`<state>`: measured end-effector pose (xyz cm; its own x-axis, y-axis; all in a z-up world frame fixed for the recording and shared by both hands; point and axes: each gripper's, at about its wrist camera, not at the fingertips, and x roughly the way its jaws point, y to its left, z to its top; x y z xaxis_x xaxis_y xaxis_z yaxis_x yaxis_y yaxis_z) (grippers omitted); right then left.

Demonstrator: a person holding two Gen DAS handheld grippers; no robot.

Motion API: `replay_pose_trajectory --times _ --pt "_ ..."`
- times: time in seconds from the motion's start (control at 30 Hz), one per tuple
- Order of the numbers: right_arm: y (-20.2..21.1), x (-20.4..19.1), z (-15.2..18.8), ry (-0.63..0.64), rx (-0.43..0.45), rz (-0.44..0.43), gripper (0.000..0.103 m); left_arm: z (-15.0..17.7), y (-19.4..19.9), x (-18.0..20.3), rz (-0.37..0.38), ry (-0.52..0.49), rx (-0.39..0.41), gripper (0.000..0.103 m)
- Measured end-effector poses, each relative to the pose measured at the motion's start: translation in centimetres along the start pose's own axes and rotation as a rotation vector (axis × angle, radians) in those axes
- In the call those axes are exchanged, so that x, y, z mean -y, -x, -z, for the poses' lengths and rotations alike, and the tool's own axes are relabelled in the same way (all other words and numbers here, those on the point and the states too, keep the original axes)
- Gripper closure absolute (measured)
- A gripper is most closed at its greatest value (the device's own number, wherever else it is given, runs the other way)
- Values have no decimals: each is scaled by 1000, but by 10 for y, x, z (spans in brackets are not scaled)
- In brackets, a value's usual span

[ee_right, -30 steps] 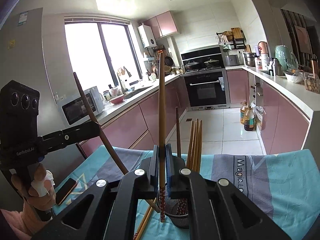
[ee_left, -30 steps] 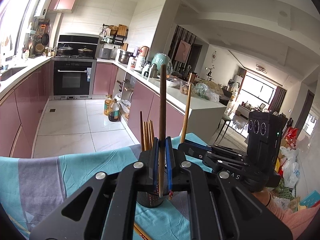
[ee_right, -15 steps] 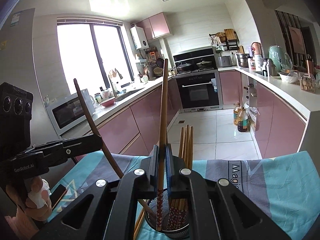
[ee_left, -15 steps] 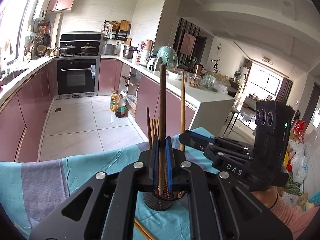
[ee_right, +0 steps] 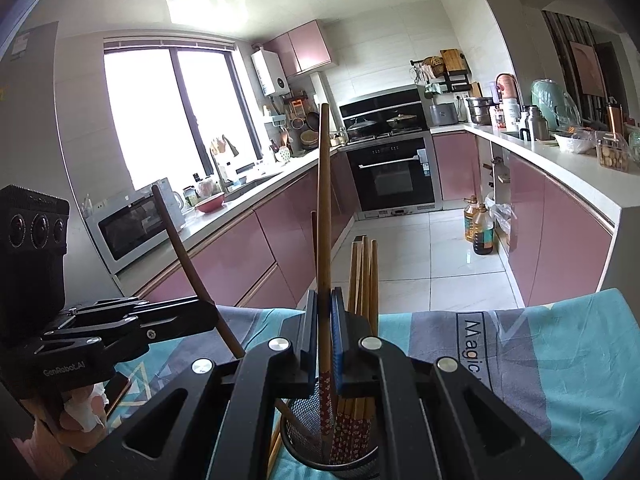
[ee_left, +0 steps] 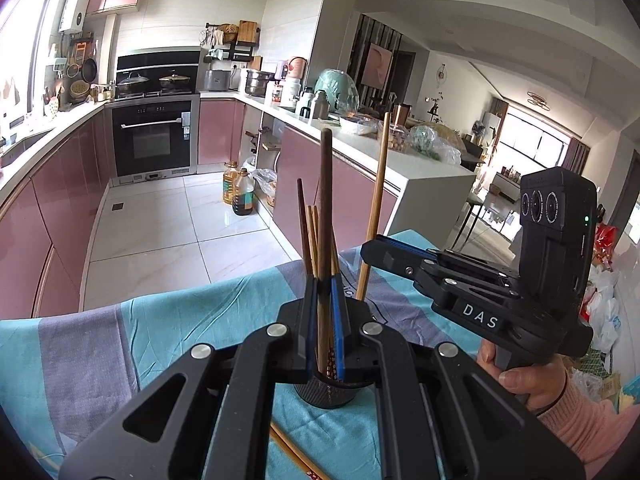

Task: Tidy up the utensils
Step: 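Lower both held chopsticks down into the mesh cup, then open the left tool and withdraw it while the right tool releases its chopstick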

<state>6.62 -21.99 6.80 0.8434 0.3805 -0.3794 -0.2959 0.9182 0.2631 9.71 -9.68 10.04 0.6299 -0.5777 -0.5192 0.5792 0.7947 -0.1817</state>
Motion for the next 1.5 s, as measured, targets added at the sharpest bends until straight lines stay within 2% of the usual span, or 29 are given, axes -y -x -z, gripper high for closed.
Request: replay_pose_trajectory --times 0.43,0.67,0.77,1.07,1.27,1.33,1.4,1.5 --pt "-26 10 23 -23 -165 15 97 -6 -26 -3 4 -26 -104 96" --pt "-33 13 32 -33 -192 28 97 -8 -55 -8 -17 -14 -161 95" --pt "-31 12 33 -34 -187 34 95 -7 -61 -9 -41 -13 -156 95" --pt "-22 11 37 -33 -173 19 94 3 -54 -16 -50 3 -108 93" --pt "-5 -1 42 -5 -155 -26 86 19 -28 -18 -80 -4 -23 76" --pt "3 -7 45 12 -155 -46 77 23 -19 -19 -92 -2 0 68" --pt "11 -16 53 46 -161 -68 75 32 -10 -22 -113 6 21 60" --pt "15 -28 71 81 -201 -95 73 50 -1 -29 -142 27 27 54"
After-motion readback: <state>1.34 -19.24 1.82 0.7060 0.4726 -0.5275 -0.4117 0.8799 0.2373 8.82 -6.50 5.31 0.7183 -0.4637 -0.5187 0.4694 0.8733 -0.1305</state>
